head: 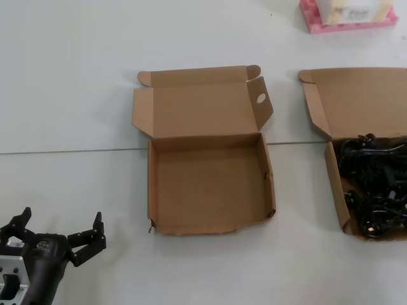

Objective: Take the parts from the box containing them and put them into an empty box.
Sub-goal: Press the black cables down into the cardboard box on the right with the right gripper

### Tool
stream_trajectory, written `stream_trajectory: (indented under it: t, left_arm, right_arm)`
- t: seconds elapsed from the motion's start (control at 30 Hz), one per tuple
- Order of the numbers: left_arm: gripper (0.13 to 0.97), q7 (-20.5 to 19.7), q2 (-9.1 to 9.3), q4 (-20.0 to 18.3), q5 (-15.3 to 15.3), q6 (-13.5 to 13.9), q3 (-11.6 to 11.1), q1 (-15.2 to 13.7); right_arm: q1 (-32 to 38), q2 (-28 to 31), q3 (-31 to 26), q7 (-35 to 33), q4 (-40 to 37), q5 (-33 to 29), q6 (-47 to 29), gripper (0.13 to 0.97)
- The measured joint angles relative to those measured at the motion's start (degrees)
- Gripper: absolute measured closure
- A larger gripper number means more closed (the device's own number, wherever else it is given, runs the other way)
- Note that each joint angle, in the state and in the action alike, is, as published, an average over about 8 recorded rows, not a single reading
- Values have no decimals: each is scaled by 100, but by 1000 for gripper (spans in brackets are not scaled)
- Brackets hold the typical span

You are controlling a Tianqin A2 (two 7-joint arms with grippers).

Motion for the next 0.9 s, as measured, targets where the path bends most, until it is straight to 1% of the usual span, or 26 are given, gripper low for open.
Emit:
stream_trajectory:
  t: [0.13,0.17,0.43,0.47,0.73,0.87,0.9]
  left_arm:
    - [132,0,0,0,0,0,0,0]
    - [132,0,0,0,0,0,0,0]
    - [132,0,0,0,0,0,0,0]
    - [132,0,0,0,0,0,0,0]
    - [132,0,0,0,0,0,0,0]
    - [132,0,0,0,0,0,0,0]
    - [132,0,0,0,0,0,0,0]
  right_arm:
    - [-115,18,124,0,121,39,-73,415]
    - [-142,23,152,0,145,49,-90,415]
    - [-322,94,289,0,304,117,-192,630]
    - [-339,106,296,0,321,124,-199,630]
    - [-485,127,436,0,442,204,-292,801]
    - [-569,90,575,0,535,248,-382,801]
    - [-596,78,621,0,569,260,-412,814]
